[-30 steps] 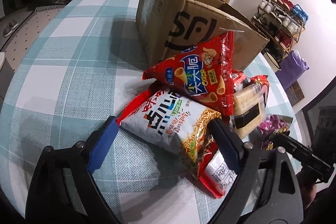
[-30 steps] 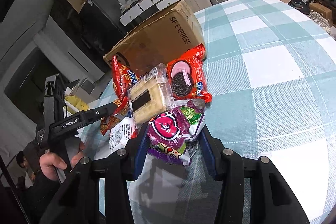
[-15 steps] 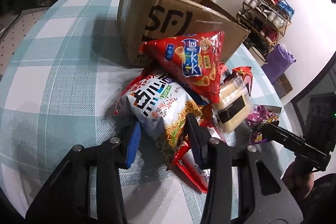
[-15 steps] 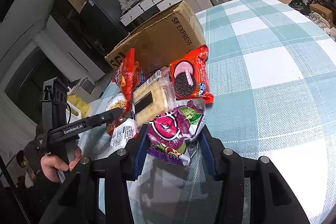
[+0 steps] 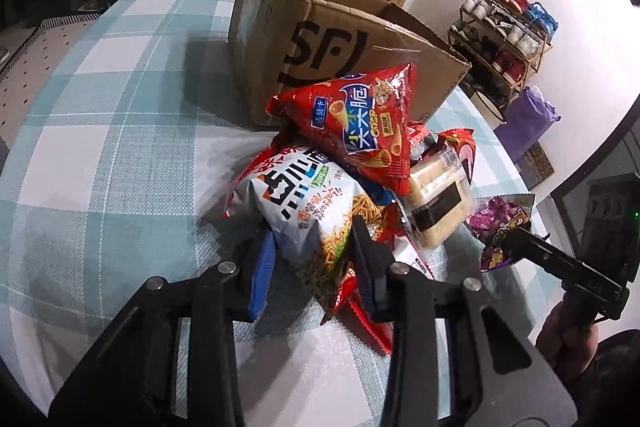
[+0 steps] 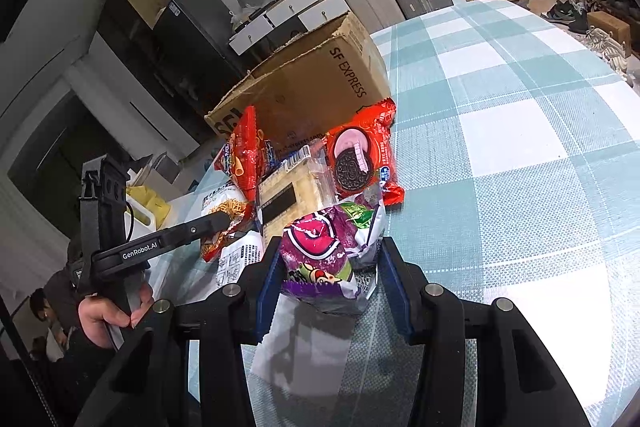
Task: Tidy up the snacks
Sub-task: 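Lift both held bags and carry them over the cardboard box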
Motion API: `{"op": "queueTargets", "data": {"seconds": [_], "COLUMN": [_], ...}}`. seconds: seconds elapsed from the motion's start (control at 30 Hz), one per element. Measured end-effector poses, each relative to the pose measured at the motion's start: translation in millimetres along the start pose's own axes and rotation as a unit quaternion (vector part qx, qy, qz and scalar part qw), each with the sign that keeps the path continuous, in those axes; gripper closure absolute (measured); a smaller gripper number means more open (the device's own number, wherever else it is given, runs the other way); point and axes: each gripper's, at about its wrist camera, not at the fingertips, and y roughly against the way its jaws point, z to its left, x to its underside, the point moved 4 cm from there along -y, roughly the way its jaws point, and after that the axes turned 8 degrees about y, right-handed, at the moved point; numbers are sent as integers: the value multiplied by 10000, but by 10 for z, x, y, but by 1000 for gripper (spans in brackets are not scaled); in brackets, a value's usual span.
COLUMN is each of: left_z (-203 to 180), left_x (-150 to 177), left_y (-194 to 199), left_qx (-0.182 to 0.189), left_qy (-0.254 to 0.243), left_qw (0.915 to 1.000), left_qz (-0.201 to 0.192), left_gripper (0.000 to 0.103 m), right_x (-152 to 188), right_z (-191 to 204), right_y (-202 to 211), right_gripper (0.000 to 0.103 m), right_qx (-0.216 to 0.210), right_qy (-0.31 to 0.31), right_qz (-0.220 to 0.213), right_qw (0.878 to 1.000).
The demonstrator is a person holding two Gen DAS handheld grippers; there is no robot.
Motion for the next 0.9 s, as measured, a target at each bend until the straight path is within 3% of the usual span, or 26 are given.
{"op": "queueTargets", "data": {"seconds": [0.9], "left_z": [237], "left_x": [242], "left_y": [449], "left_qx": [110], "left_qy": [222], "left_qw": [9995], "left_qz": [-180], "left_gripper": [74], "right_x": [-88], "right_z": [97], "right_y": [94], "right_gripper": [56], "right_qx": [-6], "right_qy": [136], "right_qz": [-219], "right_qw": [9997]}}
